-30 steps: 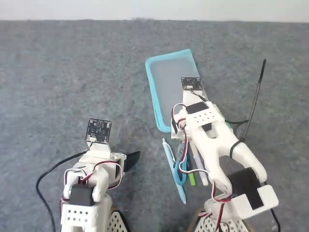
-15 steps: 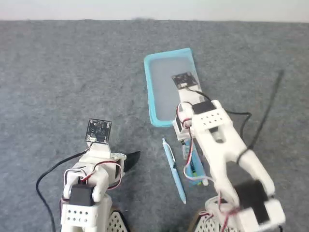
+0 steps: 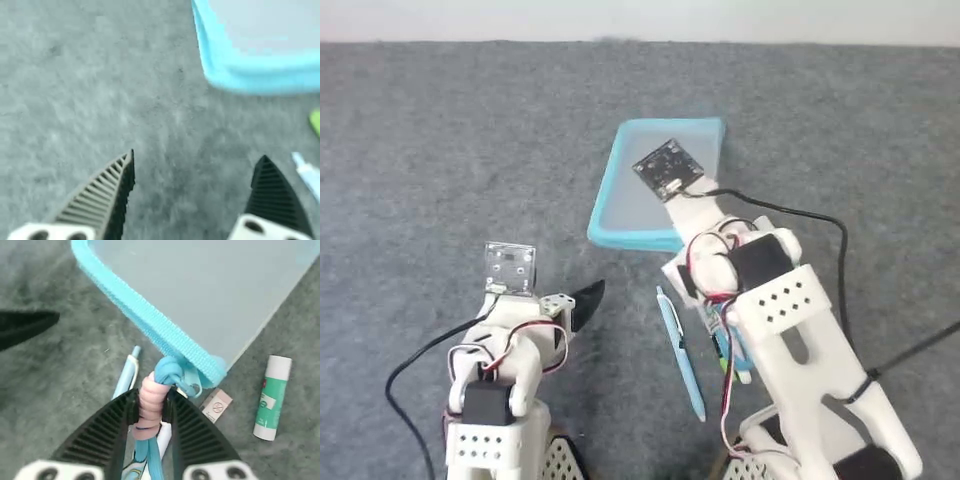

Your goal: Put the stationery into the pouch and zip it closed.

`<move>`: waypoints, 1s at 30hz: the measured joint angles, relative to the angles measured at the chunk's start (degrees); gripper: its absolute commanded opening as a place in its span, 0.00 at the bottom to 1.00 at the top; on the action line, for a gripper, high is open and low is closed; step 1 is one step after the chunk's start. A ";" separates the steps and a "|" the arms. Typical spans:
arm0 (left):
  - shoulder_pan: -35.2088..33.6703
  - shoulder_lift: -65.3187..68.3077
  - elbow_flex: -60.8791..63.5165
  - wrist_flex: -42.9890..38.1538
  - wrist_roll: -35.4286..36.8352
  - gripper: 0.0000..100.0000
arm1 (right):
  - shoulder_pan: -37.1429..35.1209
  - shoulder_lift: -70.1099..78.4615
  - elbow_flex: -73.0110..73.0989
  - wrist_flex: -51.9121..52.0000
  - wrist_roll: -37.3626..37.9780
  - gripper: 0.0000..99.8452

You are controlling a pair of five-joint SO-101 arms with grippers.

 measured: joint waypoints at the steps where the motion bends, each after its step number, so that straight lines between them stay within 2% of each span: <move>1: 0.00 0.00 0.00 -0.26 0.00 0.36 | -0.44 0.00 0.00 0.35 0.53 0.03; 8: -0.44 0.00 0.00 1.58 0.00 0.36 | 3.52 0.00 0.00 5.10 3.25 0.31; 10: -0.44 0.00 0.00 1.76 0.00 0.36 | 3.60 0.00 0.00 5.45 3.25 0.37; 12: -0.70 0.00 0.00 1.76 0.00 0.36 | 3.16 0.00 0.00 5.63 3.34 0.38; 15: -4.66 0.00 0.00 1.76 0.00 0.36 | 3.16 -0.35 0.00 5.63 3.34 0.36; 20: -12.48 0.00 0.00 1.76 0.00 0.36 | -2.29 0.88 0.00 4.75 6.86 0.33; 24: -16.44 0.00 0.00 1.76 0.00 0.36 | -6.51 10.37 -2.81 2.29 7.65 0.33; 30: -17.14 0.00 0.00 1.76 0.00 0.36 | -8.97 26.55 -10.81 -1.67 7.21 0.33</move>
